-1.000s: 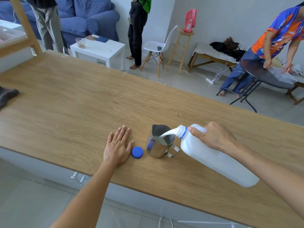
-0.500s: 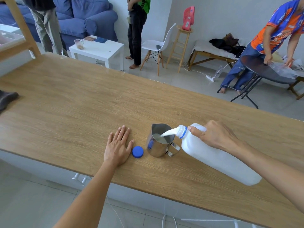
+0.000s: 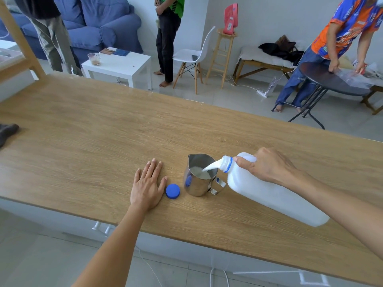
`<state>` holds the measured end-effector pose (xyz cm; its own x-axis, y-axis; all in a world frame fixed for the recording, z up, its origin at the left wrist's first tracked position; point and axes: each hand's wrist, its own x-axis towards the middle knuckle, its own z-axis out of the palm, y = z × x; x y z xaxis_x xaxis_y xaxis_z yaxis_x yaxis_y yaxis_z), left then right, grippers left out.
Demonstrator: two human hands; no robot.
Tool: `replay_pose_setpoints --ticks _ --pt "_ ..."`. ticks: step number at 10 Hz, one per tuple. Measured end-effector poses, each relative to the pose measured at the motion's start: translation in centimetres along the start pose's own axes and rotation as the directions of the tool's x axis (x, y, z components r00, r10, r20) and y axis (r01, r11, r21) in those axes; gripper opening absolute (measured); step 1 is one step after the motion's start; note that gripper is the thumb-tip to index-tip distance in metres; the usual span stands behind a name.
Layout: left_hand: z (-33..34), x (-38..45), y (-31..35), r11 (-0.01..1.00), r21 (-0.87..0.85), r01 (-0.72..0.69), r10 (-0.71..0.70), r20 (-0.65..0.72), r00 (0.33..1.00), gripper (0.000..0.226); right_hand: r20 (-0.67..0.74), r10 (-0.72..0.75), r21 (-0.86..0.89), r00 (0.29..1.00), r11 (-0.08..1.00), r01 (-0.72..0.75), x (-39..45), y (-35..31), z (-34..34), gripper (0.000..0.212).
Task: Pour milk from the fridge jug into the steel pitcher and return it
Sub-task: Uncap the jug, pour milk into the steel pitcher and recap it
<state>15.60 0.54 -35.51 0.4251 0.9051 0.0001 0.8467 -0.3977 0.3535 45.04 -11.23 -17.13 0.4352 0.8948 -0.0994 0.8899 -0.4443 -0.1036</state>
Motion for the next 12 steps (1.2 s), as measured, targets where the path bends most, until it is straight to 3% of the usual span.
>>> replay_pose_setpoints --ticks 12 --pt "0.54 0.19 -0.33 1.000 0.017 0.003 -0.003 -0.014 1.000 0.065 -0.006 -0.017 -0.022 1.000 1.000 0.017 -0.43 -0.35 -0.65 0.071"
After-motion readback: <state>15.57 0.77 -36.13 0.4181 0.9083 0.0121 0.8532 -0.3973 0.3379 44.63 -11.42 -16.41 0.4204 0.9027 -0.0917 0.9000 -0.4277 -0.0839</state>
